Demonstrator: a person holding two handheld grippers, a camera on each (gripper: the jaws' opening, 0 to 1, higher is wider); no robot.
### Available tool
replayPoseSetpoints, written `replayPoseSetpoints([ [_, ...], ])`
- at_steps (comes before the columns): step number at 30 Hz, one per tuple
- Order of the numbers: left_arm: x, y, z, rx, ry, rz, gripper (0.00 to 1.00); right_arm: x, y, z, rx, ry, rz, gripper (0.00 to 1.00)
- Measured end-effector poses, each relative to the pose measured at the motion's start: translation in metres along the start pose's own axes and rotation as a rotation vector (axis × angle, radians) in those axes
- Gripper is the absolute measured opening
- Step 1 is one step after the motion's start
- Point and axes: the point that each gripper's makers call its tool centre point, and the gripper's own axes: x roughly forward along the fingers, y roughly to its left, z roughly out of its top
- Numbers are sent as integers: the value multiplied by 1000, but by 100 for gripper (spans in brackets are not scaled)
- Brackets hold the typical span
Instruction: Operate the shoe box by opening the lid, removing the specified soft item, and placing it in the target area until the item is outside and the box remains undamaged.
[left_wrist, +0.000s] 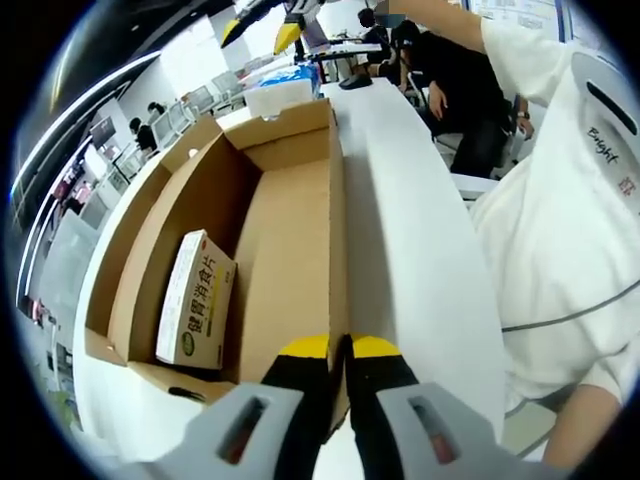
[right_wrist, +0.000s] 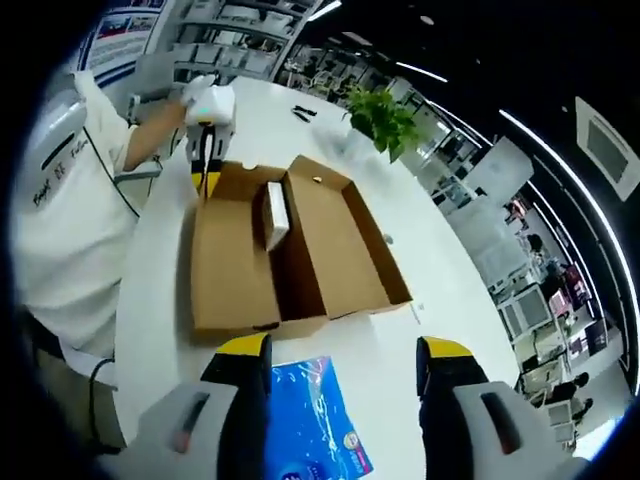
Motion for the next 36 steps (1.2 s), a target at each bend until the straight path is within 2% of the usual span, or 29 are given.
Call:
replayPoseSetpoints([
  [2,0,0,0,1,-3,0,4,-2,1,1,16,-17,-14,52],
  [3,0,0,0,0,-3,0,4,-3,-1,2,52,-29,-35,49],
  [9,0,0,0,-6,-2,0,4,-12,-7,13,182,-145,-75,50],
  [12,0,0,1,-7,-3,2,4,-15,-5,17,271,-210,-57,49],
  [18,-1,1,1,-6,-6,4,4,-15,3,25,408,-296,-20,51],
  [21,-1,1,2,5,-9,7,4,-13,-2,26,396,-305,-83,52],
  [23,-1,2,2,-2,-13,6,4,-12,-4,32,451,-344,-86,52],
  [25,-1,1,2,2,-11,4,4,-12,-3,36,466,-356,-72,50],
  [28,-1,1,2,2,-11,7,4,-13,-7,44,505,-404,-108,48],
  [29,-1,1,2,1,-9,8,4,-11,-8,42,525,-391,-123,48],
  [30,-1,1,2,2,-9,8,4,-10,-12,42,571,-402,-142,50],
  [32,-1,1,2,2,-11,7,4,-7,-11,43,586,-412,-127,56],
  [34,-1,1,2,4,-15,8,4,-8,-15,45,605,-444,-148,58],
  [36,-1,1,2,4,-16,8,4,-7,-13,44,605,-440,-149,60],
])
